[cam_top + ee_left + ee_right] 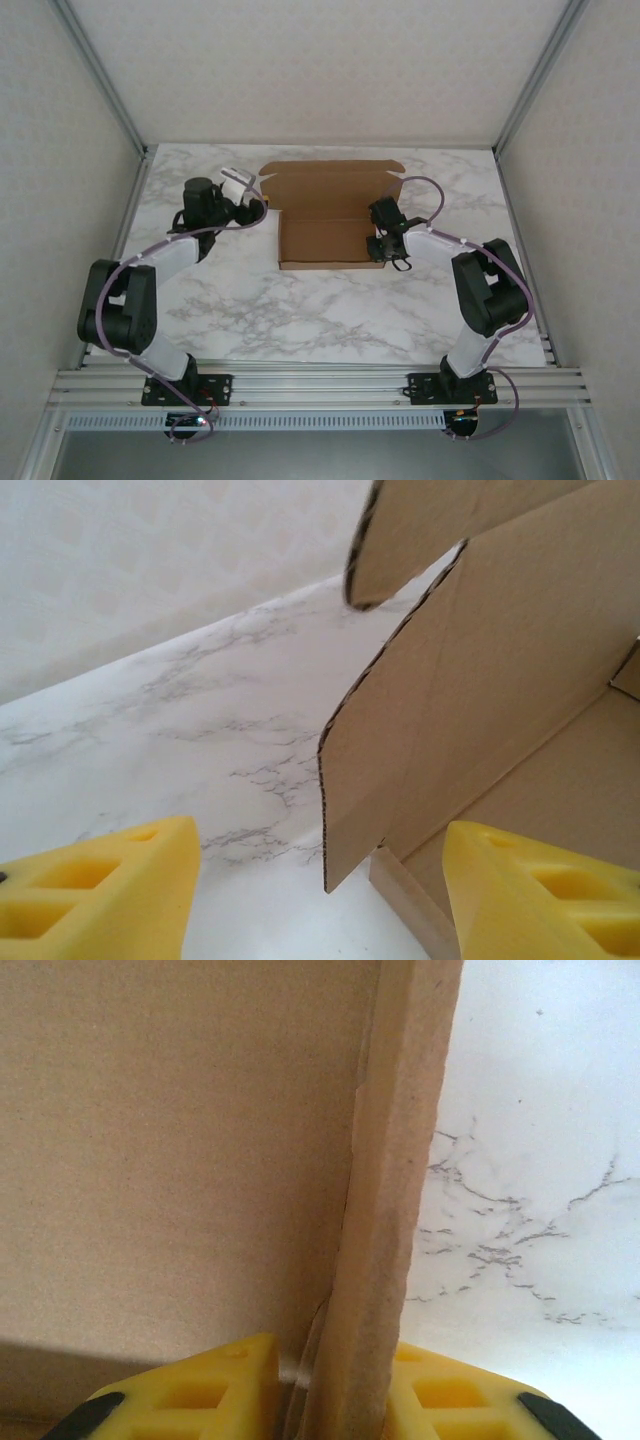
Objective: Fold the paper box
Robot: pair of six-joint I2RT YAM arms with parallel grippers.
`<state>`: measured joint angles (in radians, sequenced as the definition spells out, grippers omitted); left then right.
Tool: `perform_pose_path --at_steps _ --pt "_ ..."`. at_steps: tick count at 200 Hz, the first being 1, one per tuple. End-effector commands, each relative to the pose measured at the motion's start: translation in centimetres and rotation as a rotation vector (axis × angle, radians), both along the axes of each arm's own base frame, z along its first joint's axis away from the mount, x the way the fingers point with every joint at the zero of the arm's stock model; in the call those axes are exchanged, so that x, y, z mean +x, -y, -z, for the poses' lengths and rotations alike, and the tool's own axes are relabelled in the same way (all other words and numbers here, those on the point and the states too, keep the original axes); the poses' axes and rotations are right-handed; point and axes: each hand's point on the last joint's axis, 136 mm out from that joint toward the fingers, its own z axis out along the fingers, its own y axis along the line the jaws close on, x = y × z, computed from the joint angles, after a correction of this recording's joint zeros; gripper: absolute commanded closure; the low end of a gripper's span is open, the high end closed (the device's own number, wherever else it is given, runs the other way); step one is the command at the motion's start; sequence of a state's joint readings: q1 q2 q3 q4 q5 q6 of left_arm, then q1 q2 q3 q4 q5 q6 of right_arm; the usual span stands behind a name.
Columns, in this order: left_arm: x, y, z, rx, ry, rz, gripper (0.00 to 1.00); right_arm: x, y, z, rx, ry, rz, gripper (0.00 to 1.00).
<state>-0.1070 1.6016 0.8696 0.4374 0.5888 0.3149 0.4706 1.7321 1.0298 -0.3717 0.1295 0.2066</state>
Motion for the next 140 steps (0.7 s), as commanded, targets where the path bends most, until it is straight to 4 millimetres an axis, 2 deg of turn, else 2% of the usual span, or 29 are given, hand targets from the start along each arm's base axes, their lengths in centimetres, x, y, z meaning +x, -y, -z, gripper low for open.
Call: perform_pose_path --at_steps 1,46,68,121,127,140 --pt "0.8 1.4 -1.4 -0.018 0.049 0.119 0.38 -0.1 -0.7 -0.3 0.016 0.011 -0.011 0.7" --pt "2.0 2.6 -1.1 -0.01 0.048 0.195 0.43 -0.2 -1.0 0.0 0.015 0.004 -0.019 0.71" --pt "2.4 2.6 -0.5 0.007 0.037 0.198 0.5 -0.1 -1.1 -0.8 0.048 0.048 -0.011 0.7" --pt "2.6 3.9 0.9 0.028 -0.012 0.241 0.79 0.3 -0.9 -5.8 0.144 0.211 0.037 0.71" --pt "2.6 4.1 0.9 0.035 -0.013 0.258 0.84 0.3 -0.7 -6.7 0.15 0.247 0.046 0.69" --pt "2.8 4.2 0.9 0.039 -0.016 0.255 0.87 0.4 0.1 -8.7 0.168 0.346 0.077 0.62"
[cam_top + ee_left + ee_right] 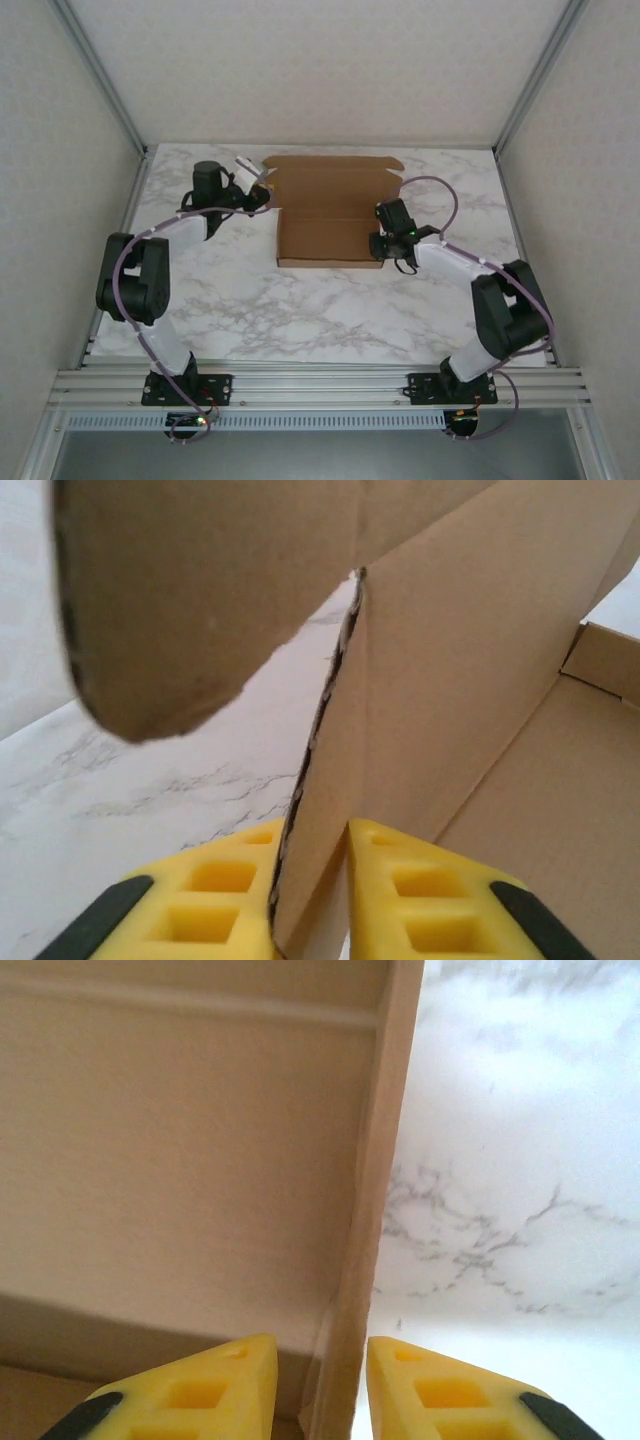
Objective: Fold the paper box
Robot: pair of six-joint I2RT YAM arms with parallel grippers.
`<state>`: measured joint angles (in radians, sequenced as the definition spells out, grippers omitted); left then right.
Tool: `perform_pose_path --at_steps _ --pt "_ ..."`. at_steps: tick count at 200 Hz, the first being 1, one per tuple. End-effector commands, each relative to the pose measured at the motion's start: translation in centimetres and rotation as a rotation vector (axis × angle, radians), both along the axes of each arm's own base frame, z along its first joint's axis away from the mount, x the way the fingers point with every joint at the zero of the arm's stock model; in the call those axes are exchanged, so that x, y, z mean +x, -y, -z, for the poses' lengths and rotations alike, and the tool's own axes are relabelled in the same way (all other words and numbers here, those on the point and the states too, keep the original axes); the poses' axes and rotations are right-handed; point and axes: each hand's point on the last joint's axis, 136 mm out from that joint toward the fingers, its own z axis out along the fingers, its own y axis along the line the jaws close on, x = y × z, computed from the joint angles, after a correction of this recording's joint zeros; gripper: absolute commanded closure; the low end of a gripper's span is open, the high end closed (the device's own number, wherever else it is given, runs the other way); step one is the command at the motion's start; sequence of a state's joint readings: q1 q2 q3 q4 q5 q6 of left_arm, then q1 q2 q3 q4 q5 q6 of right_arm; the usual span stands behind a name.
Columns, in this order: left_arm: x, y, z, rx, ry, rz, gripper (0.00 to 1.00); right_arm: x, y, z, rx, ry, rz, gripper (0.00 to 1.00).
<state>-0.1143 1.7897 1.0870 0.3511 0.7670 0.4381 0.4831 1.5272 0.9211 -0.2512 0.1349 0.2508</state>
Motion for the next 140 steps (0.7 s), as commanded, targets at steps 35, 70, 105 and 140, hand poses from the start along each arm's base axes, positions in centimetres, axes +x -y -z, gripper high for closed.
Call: perform_pose_path --at_steps 35,70,105,140 --pt "0.2 0.9 -0.2 0.022 -0.002 0.039 0.92 1.0 3.8 -11.5 0.082 0.479 0.172 0.39" --pt "-0.1 0.9 -0.5 0.013 0.008 0.03 0.93 3.7 2.3 -14.7 -0.038 0.611 -0.048 0.27" --pt "-0.7 0.9 -0.5 0.014 0.036 -0.013 0.96 4.3 0.1 -15.3 -0.011 0.738 -0.253 0.29" --pt "-0.6 0.7 -1.0 -0.013 0.041 -0.044 1.0 7.0 3.2 -13.7 -0.082 0.722 -0.196 0.29"
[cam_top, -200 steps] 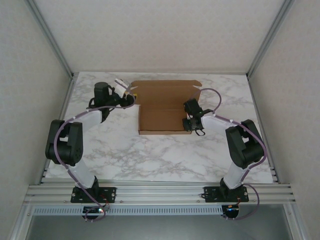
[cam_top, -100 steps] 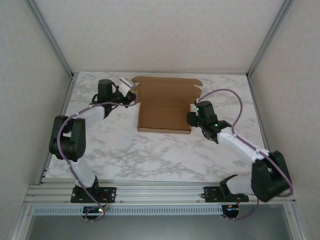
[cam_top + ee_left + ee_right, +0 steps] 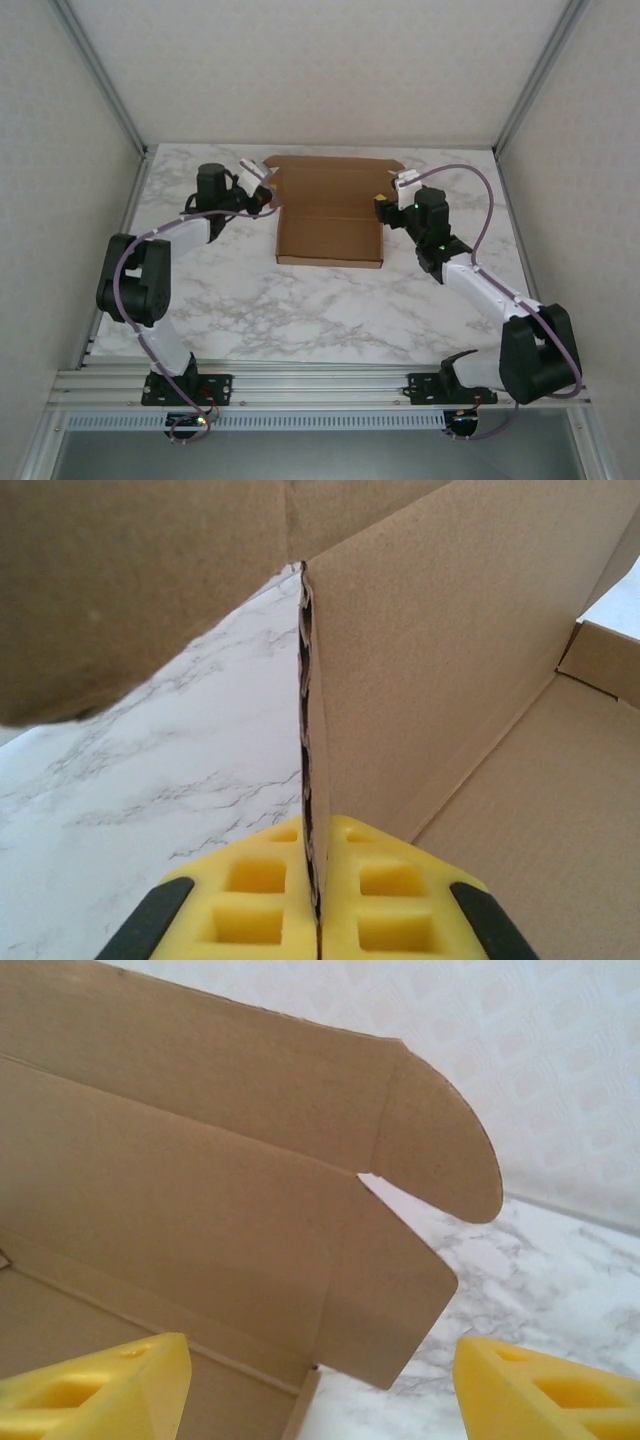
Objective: Fold the paper box
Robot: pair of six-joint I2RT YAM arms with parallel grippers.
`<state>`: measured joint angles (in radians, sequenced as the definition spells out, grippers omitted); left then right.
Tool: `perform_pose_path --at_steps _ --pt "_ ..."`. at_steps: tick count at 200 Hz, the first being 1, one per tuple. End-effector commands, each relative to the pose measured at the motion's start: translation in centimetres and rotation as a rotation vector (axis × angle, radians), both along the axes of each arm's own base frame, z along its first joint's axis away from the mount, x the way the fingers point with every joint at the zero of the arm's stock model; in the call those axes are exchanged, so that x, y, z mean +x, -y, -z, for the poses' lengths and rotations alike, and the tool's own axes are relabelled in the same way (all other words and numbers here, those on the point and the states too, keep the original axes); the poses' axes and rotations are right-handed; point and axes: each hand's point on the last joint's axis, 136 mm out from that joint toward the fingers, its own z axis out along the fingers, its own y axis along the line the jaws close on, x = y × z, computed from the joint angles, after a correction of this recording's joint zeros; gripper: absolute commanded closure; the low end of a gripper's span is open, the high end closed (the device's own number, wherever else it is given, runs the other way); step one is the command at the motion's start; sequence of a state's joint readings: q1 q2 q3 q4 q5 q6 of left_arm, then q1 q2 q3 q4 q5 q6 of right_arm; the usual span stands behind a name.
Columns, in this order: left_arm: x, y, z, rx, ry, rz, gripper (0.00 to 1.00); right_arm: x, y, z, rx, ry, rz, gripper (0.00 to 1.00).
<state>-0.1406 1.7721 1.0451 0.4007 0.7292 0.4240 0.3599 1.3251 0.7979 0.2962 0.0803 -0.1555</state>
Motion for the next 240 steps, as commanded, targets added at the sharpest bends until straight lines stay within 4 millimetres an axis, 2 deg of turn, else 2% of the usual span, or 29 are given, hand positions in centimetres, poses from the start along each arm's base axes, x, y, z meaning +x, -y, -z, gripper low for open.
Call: perform_pose_path --at_steps 1,29,61,91,110,143,161,216,240 --pt "-0.1 -0.1 -1.1 -0.016 0.024 -0.032 1.0 1.6 1.2 -0.3 -0.049 0.069 -0.014 0.29" --pt "0.1 -0.1 -1.6 -0.022 0.035 -0.038 1.0 3.4 3.3 0.4 -0.031 0.029 0.0 0.3" --pt "0.2 -0.1 -1.8 -0.021 0.04 -0.034 1.0 4.9 1.8 2.0 -0.085 -0.063 -0.141 0.29" --pt "0.1 -0.1 -1.6 -0.014 0.039 -0.026 1.0 7.2 1.9 2.7 -0.094 -0.079 -0.162 0.29" --pt "0.1 0.0 -1.3 -0.011 0.027 -0.016 1.0 7.9 1.4 3.2 -0.094 -0.11 -0.221 0.3" --pt "0.2 0.1 -1.2 -0.008 0.021 -0.012 1.0 7.5 0.0 4.1 -0.041 -0.172 -0.327 0.38" --pt "0.2 0.1 -1.2 -0.012 0.017 -0.01 1.0 7.5 -0.2 4.3 -0.019 -0.197 -0.328 0.5" --pt "0.2 0.4 -1.4 -0.032 0.014 -0.012 1.0 6.6 -0.8 3.9 -0.012 -0.19 -0.308 0.77" --pt "0.2 0.5 -1.6 -0.031 0.014 -0.017 1.0 6.1 -0.9 3.7 -0.026 -0.171 -0.301 0.76"
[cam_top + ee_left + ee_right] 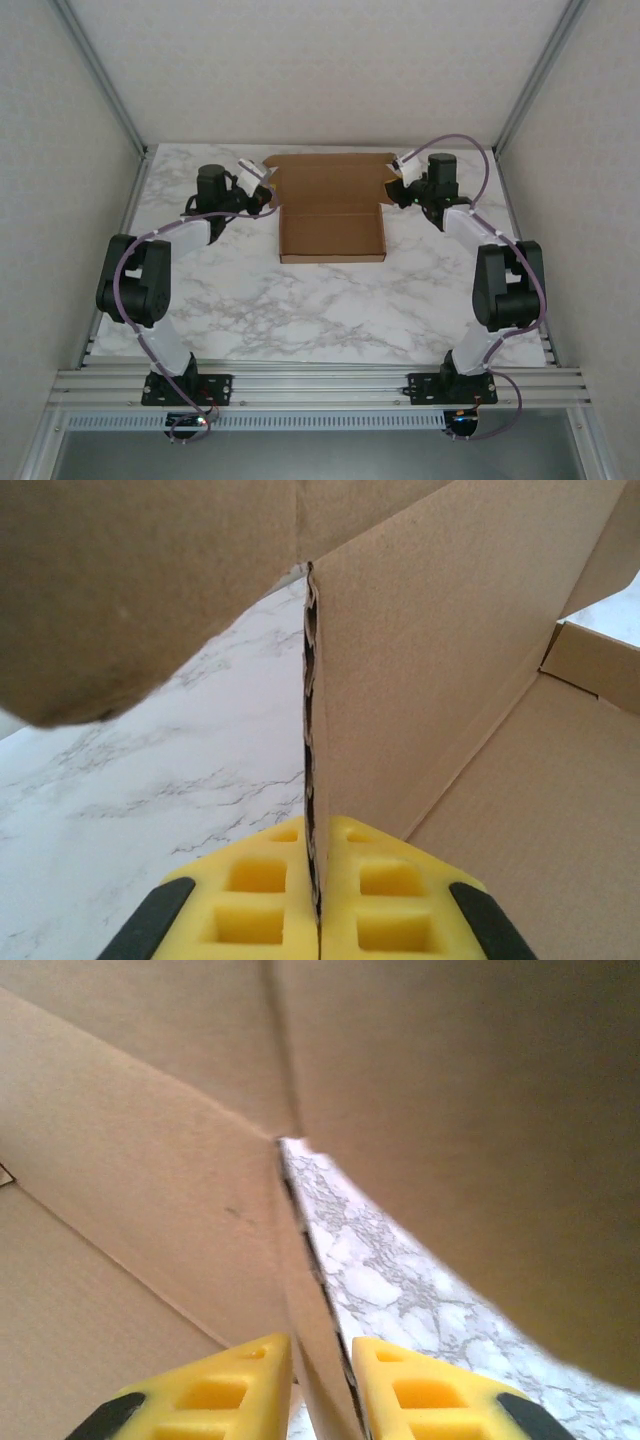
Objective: Fold the paper box
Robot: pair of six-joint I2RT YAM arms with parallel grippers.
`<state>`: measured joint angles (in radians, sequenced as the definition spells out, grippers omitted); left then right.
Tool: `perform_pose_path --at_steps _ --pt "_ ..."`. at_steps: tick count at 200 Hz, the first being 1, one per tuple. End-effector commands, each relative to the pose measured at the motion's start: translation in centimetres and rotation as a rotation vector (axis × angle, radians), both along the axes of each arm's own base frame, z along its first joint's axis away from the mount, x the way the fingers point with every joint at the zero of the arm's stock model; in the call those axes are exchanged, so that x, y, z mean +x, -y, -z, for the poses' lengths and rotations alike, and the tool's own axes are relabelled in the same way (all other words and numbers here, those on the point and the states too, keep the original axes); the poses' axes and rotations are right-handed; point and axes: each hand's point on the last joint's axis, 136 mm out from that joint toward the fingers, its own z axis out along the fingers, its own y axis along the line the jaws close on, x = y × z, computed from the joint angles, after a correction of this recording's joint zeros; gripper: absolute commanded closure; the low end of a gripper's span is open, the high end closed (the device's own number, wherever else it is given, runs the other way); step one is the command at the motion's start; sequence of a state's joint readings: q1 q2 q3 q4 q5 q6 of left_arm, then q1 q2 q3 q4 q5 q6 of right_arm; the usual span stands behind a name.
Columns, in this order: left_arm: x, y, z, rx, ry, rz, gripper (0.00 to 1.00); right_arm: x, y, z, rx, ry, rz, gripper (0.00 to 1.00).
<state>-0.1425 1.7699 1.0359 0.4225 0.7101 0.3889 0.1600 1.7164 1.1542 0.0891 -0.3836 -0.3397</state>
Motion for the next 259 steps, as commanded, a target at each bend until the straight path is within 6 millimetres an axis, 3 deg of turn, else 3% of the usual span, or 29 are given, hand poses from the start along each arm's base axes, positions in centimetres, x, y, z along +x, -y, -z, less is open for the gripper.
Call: perform_pose_path --at_steps 1,50,86,103,185,211,259 --pt "0.0 0.6 -1.5 -0.012 0.023 0.009 1.0 -0.9 -0.5 -1.2 0.002 0.033 0.0 0.76" --pt "0.2 0.8 -2.2 -0.028 0.024 -0.003 1.0 -1.3 -1.7 -1.7 0.047 0.019 0.008 0.75" --pt "0.2 2.3 -2.1 -0.043 0.008 -0.058 1.0 -0.9 -4.4 -1.0 0.001 -0.02 0.074 0.84" --pt "0.2 2.6 -2.3 -0.112 0.003 -0.111 1.0 -0.7 -5.2 -0.9 -0.008 -0.034 0.128 0.9" --pt "-0.6 5.5 -4.8 -0.34 0.041 -0.299 1.0 -1.2 -8.3 -2.2 0.106 -0.041 0.273 0.92" --pt "-0.7 5.6 -5.6 -0.398 0.037 -0.321 1.0 -1.4 -8.5 -1.5 0.133 -0.067 0.305 0.92" --pt "-1.4 5.9 -5.2 -0.413 0.036 -0.327 1.0 -1.6 -8.0 -1.8 0.216 -0.06 0.375 0.9"
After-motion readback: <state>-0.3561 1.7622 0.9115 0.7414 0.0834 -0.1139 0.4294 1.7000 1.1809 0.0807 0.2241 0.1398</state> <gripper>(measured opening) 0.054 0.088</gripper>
